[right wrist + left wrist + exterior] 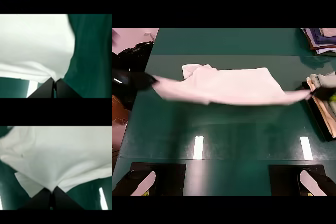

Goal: Fold the shirts.

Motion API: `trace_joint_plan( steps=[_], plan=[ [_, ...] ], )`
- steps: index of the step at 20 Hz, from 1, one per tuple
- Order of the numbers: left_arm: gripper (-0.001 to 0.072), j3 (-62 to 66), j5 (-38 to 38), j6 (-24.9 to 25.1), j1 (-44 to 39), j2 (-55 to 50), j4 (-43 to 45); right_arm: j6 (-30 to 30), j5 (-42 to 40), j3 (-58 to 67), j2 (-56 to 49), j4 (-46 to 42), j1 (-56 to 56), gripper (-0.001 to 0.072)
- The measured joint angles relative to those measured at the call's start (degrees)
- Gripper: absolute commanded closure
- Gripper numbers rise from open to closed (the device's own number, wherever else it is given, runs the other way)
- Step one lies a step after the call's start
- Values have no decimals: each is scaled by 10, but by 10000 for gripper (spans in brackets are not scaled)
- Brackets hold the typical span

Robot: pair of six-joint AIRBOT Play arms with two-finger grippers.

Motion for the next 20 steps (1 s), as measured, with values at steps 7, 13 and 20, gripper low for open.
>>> trace_joint_plan(
  steps=[7, 13, 20],
  plan=[
    [682, 391, 21, -26, 0, 10, -1, 4, -21, 339, 46, -12, -17, 695],
    [682, 513, 89, -40, 0, 8, -7, 21, -19, 461, 60, -14, -83, 695],
    [681, 320, 8, -43, 0, -41, -33, 41, 54, 372, 1, 19, -98, 696]
  ],
)
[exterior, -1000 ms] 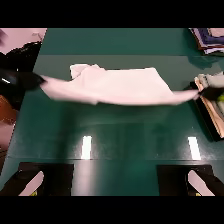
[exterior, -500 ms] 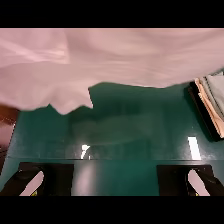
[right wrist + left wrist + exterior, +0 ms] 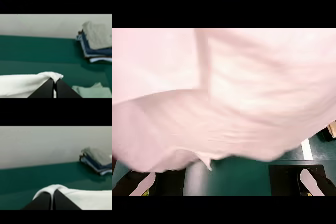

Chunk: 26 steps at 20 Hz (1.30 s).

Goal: Fold the shirts.

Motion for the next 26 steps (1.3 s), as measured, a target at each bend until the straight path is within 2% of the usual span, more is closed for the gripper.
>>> trace_joint_plan(
  steps=[5, 8, 12, 15, 18, 22, 26],
  plan=[
    [681, -139, -61, 8, 0, -113, -12, 3, 66, -110, -118, 19, 33, 696],
    [681, -169, -57, 20, 0, -199, -16, 3, 54, -166, -197, 21, 64, 695],
    [680, -182, 25, 32, -1, -310, -21, 4, -17, -181, -307, 24, 97, 696],
    [681, -185, 115, 58, -2, -363, -46, 5, -73, -135, -376, 25, 117, 696],
    [682, -186, 164, 89, -2, -387, -62, 5, -92, -82, -418, 23, 130, 696],
    [683, -191, 122, 111, -1, -397, -29, 5, -65, -59, -437, -14, 143, 697],
    [682, -234, 61, 117, -1, -400, 24, 5, -49, -127, -421, -54, 151, 696]
  ],
)
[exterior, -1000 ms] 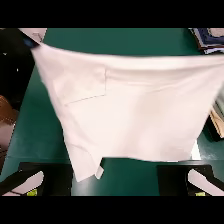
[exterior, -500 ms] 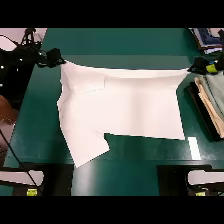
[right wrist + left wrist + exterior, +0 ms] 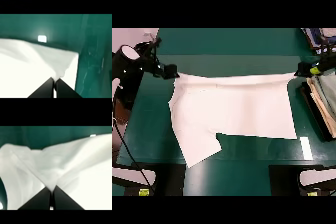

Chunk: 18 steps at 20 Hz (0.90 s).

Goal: Fold the shirts.

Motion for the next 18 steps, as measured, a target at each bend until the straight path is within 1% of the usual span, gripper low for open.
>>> trace_joint_plan(
  steps=[5, 6, 7, 8, 9, 12, 14, 16, 18],
  plan=[
    [678, -73, -11, 1, 0, 0, 28, 0, -22, -110, 14, -17, 16, 695],
    [600, -80, -12, 1, 0, 0, 31, 0, -26, -125, 15, -18, 20, 693],
    [251, -86, -16, 0, 0, 0, 32, 0, -29, -138, 16, -18, 25, 615],
    [140, -90, -20, -5, 0, 0, 35, 0, -31, -146, 16, -19, 28, 352],
    [209, -93, -26, -13, 0, 0, 36, 1, -32, -149, 17, -20, 30, 261],
    [207, -97, -56, -30, 1, 10, 48, 8, -13, -140, 25, -21, 30, 263],
    [206, -102, -76, -49, 2, 36, 78, 11, 6, -137, 46, -22, 19, 263],
    [207, -126, -95, -67, 2, 81, 110, 12, 20, -151, 84, -22, 3, 263],
    [207, -178, -104, -79, 2, 137, 129, 13, 31, -179, 130, -22, -14, 263]
  ],
)
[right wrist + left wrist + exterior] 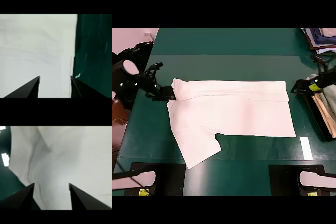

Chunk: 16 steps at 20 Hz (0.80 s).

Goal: Fold the shirts.

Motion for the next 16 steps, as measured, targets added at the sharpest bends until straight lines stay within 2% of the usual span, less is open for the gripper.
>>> trace_joint_plan(
  steps=[5, 8, 16],
  plan=[
    [207, -197, -16, -31, 0, 159, 13, -4, 1, -91, 112, 0, -33, 263],
    [207, -297, -26, -50, 0, 239, -8, -7, -12, -136, 165, 0, -41, 263],
    [207, -428, 5, -65, 0, 295, -99, -9, -27, -169, 229, 0, -45, 264]
  ],
)
